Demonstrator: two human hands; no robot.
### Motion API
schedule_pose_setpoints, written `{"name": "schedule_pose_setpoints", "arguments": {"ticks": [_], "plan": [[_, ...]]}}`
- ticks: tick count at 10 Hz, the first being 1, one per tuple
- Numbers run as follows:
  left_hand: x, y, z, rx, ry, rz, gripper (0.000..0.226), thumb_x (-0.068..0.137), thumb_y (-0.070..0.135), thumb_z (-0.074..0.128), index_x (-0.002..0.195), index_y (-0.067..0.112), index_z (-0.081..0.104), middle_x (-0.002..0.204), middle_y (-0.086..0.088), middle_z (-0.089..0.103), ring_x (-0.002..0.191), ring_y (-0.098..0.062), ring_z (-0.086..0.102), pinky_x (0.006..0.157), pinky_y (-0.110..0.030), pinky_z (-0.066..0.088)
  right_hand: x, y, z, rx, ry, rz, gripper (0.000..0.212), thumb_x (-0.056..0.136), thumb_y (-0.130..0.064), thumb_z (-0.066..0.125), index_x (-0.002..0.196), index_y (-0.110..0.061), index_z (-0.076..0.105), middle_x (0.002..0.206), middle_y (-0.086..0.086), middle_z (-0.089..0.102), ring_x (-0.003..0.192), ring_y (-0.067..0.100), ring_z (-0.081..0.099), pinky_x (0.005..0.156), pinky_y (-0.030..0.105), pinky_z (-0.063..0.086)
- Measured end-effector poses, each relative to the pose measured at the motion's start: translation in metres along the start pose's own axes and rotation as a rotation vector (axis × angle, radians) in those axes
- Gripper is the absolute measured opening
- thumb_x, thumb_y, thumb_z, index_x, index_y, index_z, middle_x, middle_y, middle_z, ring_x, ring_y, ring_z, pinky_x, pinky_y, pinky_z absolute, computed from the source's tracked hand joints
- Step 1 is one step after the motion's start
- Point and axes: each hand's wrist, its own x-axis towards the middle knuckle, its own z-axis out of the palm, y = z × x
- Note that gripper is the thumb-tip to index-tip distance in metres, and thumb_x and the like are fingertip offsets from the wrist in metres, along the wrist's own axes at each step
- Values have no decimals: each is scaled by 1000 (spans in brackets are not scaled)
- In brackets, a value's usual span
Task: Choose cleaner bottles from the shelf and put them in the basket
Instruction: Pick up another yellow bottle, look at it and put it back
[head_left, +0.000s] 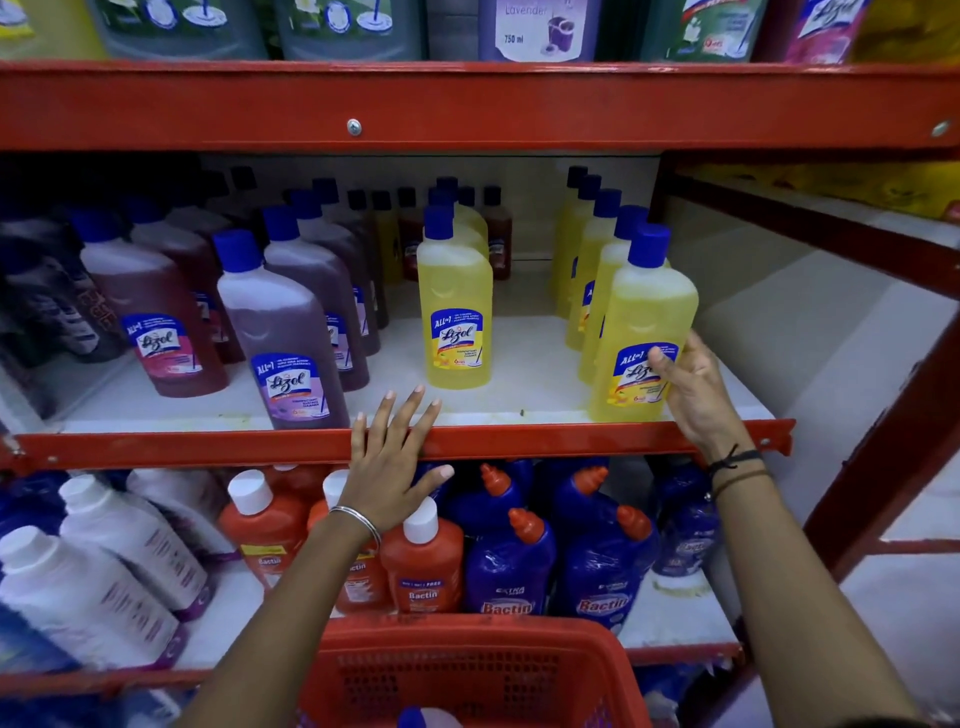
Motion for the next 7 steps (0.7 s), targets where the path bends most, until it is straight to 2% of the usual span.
{"name": "schedule_pose_setpoints", "arguments": {"ticks": [2, 5, 6, 7], "plan": [[0, 1, 0, -11, -5, -5, 72, 83, 70, 20, 144, 32, 10, 153, 0, 10, 139, -22, -7, 105, -53, -5, -1, 9, -10, 11, 11, 17, 71, 59, -46, 84, 120, -21, 54, 104, -4, 73, 95, 17, 68, 78, 35, 59], [-2, 4, -4, -17, -16, -8, 72, 83, 71, 19, 143, 32, 10, 152, 2, 8, 139, -21, -7, 105, -52, -6, -8, 7, -13, -79, 2, -8, 61, 63, -50, 79, 115, -29, 58, 104, -7, 73, 96, 14, 68, 76, 29, 58], [-1, 3, -7, -39, -26, -2, 73, 83, 71, 19, 143, 31, 11, 153, 2, 10, 139, -19, -8, 106, -51, -6, -11, 5, -13, -190, 22, -51, 46, 75, -39, 71, 116, -24, 59, 105, -5, 72, 95, 10, 67, 78, 25, 57], [-4, 5, -17, -105, -53, 19, 72, 83, 71, 15, 143, 31, 14, 153, 0, 18, 140, -18, -5, 109, -53, -3, -36, 14, -14, -293, 246, -182, 34, 85, -22, 67, 118, -21, 58, 118, 2, 65, 105, 10, 63, 85, 24, 54]]}}
